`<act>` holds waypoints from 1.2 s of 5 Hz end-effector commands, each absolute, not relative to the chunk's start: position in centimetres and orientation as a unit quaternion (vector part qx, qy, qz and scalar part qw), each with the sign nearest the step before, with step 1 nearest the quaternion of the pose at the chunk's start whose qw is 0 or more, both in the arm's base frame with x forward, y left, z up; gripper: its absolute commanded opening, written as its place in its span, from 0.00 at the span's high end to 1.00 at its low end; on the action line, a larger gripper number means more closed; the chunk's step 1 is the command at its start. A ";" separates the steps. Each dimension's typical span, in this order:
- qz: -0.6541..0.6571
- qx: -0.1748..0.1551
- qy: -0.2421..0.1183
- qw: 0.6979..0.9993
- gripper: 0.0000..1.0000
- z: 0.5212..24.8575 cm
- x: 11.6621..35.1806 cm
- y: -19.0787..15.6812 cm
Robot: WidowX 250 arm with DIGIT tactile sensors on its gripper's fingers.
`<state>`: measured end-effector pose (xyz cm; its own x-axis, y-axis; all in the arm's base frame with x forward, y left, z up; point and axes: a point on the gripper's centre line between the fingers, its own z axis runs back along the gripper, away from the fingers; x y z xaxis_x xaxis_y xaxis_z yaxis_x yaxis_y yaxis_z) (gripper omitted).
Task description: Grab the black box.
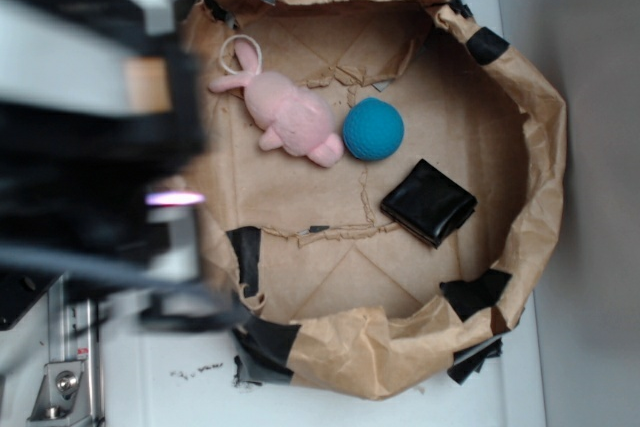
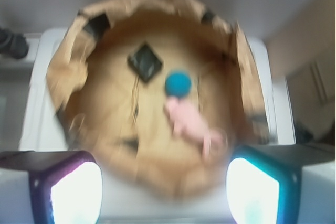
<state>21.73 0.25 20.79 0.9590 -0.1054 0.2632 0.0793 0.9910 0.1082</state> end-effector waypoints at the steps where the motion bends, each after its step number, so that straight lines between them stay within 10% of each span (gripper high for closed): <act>1: -0.203 0.005 -0.157 0.967 0.00 12.6 25.8 -0.1; 4: -0.269 -0.061 -0.129 0.952 0.00 6.1 33.0 -1.0; 6: -0.371 -0.117 -0.065 0.919 0.00 2.4 30.8 -8.8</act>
<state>31.75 -6.34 2.40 0.7607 -0.6188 0.1962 0.6480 0.7419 -0.1724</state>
